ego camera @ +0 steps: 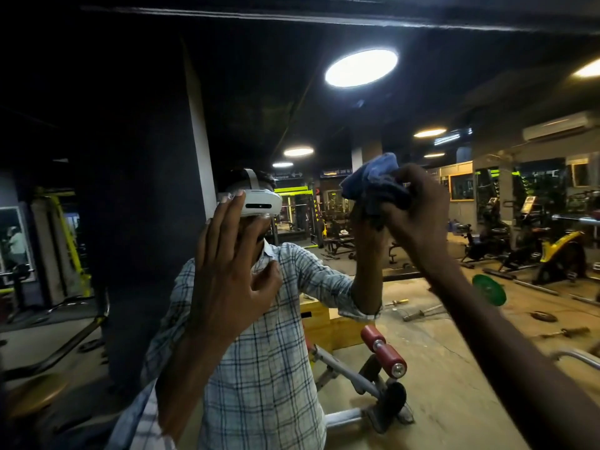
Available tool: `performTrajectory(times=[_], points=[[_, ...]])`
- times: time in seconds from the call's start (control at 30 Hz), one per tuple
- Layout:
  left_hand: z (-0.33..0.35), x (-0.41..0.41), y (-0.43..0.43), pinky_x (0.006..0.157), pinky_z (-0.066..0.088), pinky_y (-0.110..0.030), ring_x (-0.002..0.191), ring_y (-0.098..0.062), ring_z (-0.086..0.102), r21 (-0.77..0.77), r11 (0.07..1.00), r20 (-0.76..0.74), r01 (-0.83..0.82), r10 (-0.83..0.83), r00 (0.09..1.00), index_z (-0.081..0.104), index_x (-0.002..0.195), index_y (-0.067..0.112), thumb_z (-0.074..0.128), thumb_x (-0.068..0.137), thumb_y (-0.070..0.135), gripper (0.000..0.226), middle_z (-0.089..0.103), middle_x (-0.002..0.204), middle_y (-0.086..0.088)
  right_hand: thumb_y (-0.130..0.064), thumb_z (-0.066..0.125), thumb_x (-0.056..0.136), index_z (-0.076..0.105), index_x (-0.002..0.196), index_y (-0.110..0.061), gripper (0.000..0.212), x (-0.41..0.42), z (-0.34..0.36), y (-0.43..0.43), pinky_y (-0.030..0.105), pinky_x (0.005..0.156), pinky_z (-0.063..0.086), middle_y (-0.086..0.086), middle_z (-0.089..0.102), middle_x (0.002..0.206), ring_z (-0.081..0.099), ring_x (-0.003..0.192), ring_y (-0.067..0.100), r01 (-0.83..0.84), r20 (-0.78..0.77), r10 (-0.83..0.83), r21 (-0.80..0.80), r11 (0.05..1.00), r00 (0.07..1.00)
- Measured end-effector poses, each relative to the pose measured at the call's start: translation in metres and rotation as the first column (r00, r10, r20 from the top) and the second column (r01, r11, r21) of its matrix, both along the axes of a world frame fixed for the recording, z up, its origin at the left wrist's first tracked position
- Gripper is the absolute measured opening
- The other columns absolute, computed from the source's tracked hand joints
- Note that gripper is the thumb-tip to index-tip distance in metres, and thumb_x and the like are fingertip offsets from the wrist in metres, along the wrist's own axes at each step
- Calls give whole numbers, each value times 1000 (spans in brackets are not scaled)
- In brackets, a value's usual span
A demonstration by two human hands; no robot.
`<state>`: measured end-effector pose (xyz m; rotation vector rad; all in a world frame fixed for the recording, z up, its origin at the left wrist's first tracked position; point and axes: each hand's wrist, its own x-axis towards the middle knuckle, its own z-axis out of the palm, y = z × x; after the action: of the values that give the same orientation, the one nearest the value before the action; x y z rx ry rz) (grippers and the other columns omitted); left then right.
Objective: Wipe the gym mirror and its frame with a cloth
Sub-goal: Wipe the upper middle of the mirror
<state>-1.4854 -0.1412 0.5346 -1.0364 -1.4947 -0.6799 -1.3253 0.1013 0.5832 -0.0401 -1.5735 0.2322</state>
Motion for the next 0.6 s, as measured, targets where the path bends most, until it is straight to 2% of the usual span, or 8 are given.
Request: performTrajectory(times=[0.03, 0.1, 0.17, 0.2, 0.37, 0.43, 0.53, 0.6], points=[[0, 1, 3, 128, 9, -42, 159, -26, 15, 5, 1000, 2, -1, 1, 1000, 54, 146, 17, 82, 80, 29, 73, 23, 171, -8, -15, 74, 83, 61, 111, -18, 31, -3, -15, -7, 35, 85, 57, -6, 62, 108, 62, 96, 9, -52, -3, 52, 30, 998, 999], [0, 2, 7, 128, 9, -43, 159, -26, 15, 13, 1000, 6, 10, -10, 1000, 55, 144, 17, 82, 78, 28, 72, 23, 171, -7, -19, 73, 85, 60, 114, -23, 33, -7, -50, -28, 21, 87, 53, -9, 61, 114, 59, 101, 2, -185, 252, 134, 190, 964, 958], [-1, 4, 10, 128, 6, -39, 159, -26, 14, 13, 1000, 10, 25, -26, 1000, 55, 143, 16, 82, 78, 26, 71, 23, 170, -7, -29, 67, 85, 59, 117, -29, 34, 1, -73, -34, 11, 87, 48, -9, 60, 123, 55, 106, 0, -227, 508, 36, 319, 920, 861], [-1, 5, 12, 128, 6, -37, 159, -26, 15, 6, 1000, 12, 29, -29, 1000, 55, 143, 15, 82, 79, 25, 70, 24, 170, -7, -31, 65, 83, 59, 118, -32, 35, 7, -74, -27, 11, 89, 48, -10, 60, 125, 54, 108, -1, -221, 536, 7, 336, 915, 844], [-8, 10, 27, 127, 16, -50, 159, -29, 16, -21, 999, 16, 40, -39, 999, 54, 145, 15, 74, 84, 29, 66, 23, 170, -9, -20, 72, 77, 61, 107, -18, 32, 15, -72, 9, 39, 82, 59, -3, 64, 106, 63, 97, 11, -66, 19, 69, -129, 989, 997], [-10, 14, 33, 127, 15, -48, 159, -29, 16, -23, 999, 33, 48, -47, 998, 54, 146, 16, 71, 84, 30, 66, 23, 170, -8, -20, 74, 78, 61, 109, -19, 34, 8, -93, -8, 34, 82, 58, -5, 64, 108, 62, 97, 9, -120, 96, 124, -42, 992, 988], [-11, 20, 42, 125, 22, -52, 159, -28, 17, -56, 995, 33, 77, -75, 997, 55, 145, 16, 77, 83, 27, 67, 23, 170, -8, -26, 77, 77, 58, 118, -32, 46, 16, -115, -17, 21, 87, 55, -13, 61, 119, 61, 102, 5, -195, 485, 95, 159, 968, 869], [-12, 22, 46, 123, 24, -56, 159, -28, 17, -69, 994, 14, 80, -79, 997, 56, 145, 16, 78, 82, 27, 68, 24, 170, -9, -27, 75, 77, 58, 117, -32, 44, 25, -105, 5, 21, 86, 56, -15, 60, 115, 62, 101, 3, -102, 371, 53, 114, 988, 927]])
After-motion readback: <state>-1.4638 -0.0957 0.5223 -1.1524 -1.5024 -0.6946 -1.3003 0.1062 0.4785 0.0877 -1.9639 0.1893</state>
